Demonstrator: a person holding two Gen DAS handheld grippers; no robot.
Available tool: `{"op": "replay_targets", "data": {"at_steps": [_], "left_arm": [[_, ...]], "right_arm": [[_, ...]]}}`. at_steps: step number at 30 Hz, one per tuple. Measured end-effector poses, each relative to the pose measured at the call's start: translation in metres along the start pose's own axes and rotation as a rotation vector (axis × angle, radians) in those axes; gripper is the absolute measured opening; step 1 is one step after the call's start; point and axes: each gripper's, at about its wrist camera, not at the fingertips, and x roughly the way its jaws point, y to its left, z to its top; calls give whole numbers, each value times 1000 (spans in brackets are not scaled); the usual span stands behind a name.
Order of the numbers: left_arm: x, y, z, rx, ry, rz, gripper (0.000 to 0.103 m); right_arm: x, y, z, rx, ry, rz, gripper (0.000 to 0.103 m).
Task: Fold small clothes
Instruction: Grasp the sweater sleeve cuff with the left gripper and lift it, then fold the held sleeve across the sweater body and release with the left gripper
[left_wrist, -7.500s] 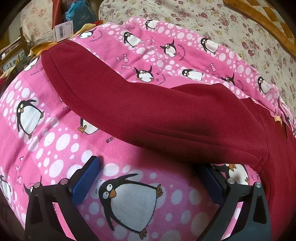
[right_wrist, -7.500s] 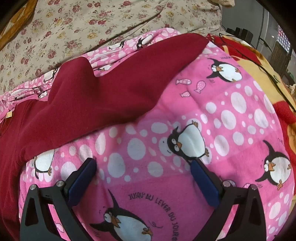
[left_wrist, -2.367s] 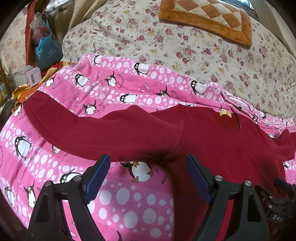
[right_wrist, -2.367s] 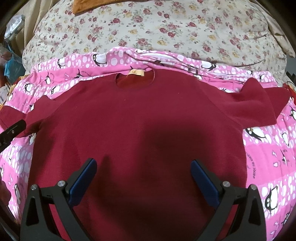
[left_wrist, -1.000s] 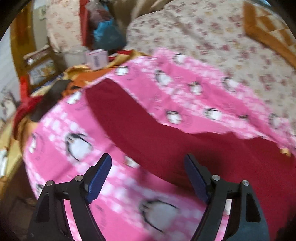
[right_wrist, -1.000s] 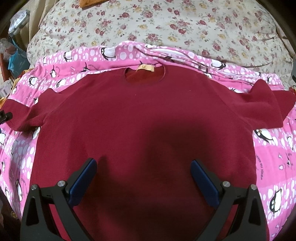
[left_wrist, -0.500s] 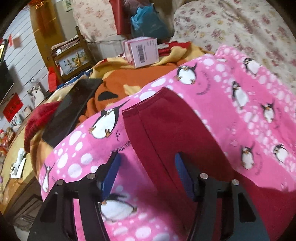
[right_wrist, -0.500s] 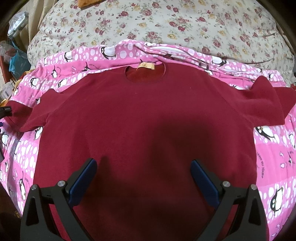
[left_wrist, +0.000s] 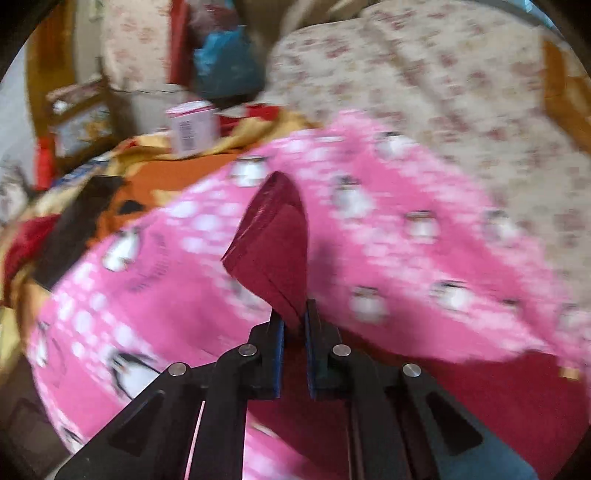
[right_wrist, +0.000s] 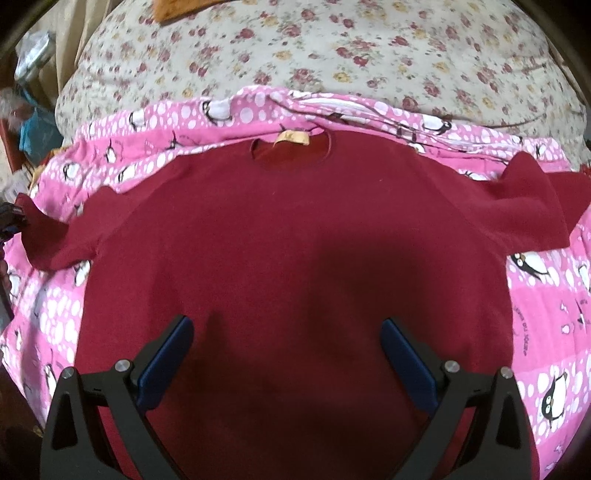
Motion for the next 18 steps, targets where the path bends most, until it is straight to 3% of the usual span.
{"op": "replay_targets", "data": {"at_steps": [5,10,15,18], "left_arm": [[-50,-66,-16,50,16,-231,0],[-99,-154,-46,158,56,-447,0],[-127,-238,-88,317,90,-551,0],[-125,-269,-108,352,120,-589,0]], "right_arm": [[-11,-14,2,18,-21,-8,103],[-22,-39,5,51,-43,-23,103],[-32,-68,7,86,-55,-38,103],[-38,-85,5,98,-61,-51,103]]}}
